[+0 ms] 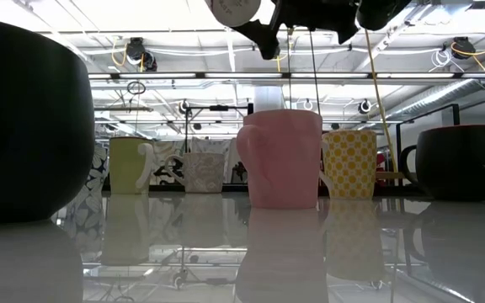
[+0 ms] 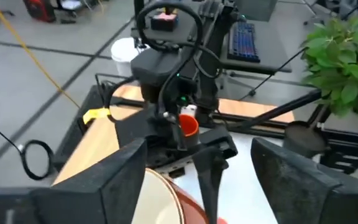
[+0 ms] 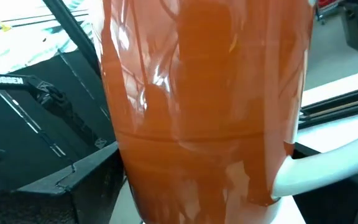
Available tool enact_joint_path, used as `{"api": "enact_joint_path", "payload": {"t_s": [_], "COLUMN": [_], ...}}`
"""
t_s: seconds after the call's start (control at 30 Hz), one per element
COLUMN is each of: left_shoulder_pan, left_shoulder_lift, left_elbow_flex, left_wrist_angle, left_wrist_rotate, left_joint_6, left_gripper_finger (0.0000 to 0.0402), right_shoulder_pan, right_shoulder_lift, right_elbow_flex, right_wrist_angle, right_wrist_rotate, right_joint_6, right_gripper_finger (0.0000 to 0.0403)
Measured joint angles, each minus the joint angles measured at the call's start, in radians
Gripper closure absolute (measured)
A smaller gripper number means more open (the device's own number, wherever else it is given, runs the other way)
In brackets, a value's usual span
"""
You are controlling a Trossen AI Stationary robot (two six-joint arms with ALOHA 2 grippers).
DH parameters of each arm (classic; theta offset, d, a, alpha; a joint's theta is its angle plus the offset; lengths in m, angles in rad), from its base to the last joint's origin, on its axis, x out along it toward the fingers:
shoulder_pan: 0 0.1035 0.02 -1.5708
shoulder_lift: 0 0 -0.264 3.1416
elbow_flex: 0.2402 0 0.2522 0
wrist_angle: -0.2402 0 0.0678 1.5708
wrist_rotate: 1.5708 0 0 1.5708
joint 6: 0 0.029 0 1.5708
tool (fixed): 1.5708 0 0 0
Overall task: Place coffee mugs
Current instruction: Put the orange mug on the shelf
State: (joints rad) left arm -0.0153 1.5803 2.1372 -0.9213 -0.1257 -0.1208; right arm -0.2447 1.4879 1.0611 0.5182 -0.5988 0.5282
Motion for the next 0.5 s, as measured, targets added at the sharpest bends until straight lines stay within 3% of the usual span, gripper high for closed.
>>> {"api": "enact_joint_path", "payload": {"t_s": [0.23, 0.5], "left_shoulder_pan": [0.052, 0.090], "left_shoulder_lift": [-0.002, -0.002], "left_elbow_flex": [0.000, 0.000], "left_wrist_angle": [-0.048, -0.107], "left_wrist_rotate": [0.105, 0.115], "left_joint_6": [-0.063, -0.050], "left_gripper_finger": [0.0139, 0.0140], "right_shoulder_pan": [-0.012, -0.045], "right_shoulder_lift": [0.000, -0.008], "right_elbow_flex": [0.000, 0.000], "right_wrist_angle": [0.000, -0.018], "right_wrist_rotate": [-0.005, 0.002], "right_joint_6": [-0.078, -0.201], "right_gripper_finger": [0.0035, 0.0034]}}
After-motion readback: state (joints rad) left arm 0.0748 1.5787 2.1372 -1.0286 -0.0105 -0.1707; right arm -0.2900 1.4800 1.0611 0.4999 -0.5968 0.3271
